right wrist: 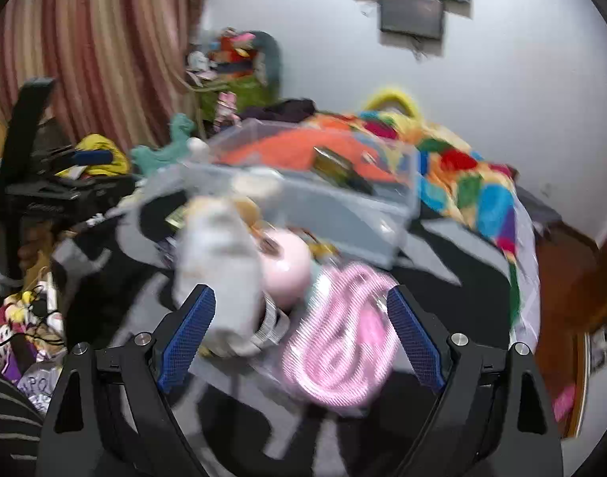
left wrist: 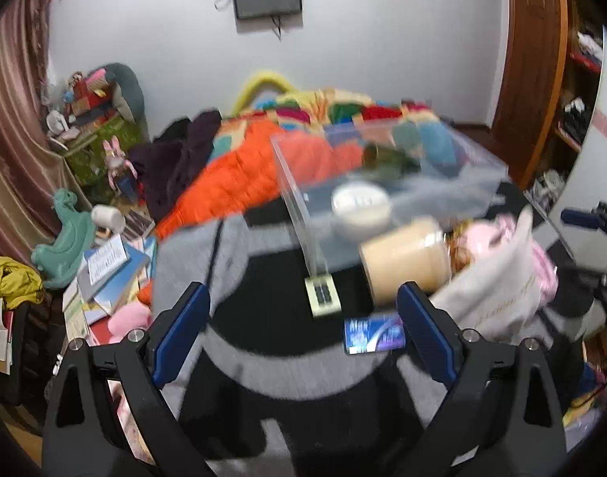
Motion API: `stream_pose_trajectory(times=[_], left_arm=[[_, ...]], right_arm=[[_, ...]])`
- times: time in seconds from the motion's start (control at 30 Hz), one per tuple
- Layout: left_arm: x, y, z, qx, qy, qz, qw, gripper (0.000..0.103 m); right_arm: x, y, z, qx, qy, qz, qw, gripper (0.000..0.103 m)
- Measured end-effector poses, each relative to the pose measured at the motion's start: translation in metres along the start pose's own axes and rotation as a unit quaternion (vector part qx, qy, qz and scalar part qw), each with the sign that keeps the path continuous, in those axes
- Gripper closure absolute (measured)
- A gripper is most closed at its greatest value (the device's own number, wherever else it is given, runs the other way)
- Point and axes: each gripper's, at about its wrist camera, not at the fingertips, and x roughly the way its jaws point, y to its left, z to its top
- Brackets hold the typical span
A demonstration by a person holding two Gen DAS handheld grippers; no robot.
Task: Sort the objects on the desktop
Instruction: 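Grasp the blue Max card pack with left tool while right tool grasps the pink rope bag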
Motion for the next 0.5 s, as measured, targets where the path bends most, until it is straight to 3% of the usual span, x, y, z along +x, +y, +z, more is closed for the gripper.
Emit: stream_pose_trajectory(times=[0.17, 0.27, 0.4, 0.5], left_arm=[[0.022, -0.008, -0.018, 0.002, 0.036, -0.011, 0.9993, 0.007], [0.034, -0.015, -0.027, 0.001, 0.055, -0.025, 0.9982, 0.007], [0.047, -0.023, -0.032, 0.016, 0.058, 0.007, 0.9981, 0.007], [0.054, -0.025, -0.033, 0.012, 0.067, -0.002, 0.9977, 0.007]], right_arm=[[0.01, -0.028, -0.008, 0.038, 0.017, -0.035, 0.999, 0.017], [0.022, -0.038, -0.006, 0.077, 0.019, -0.023, 0.997, 0.017], [0.044, -0.039, -0.004, 0.107, 0.035, 0.0, 0.994, 0.017], [0.059, -0.035, -0.009, 0.116, 0.051, 0.009, 0.992, 0.016]])
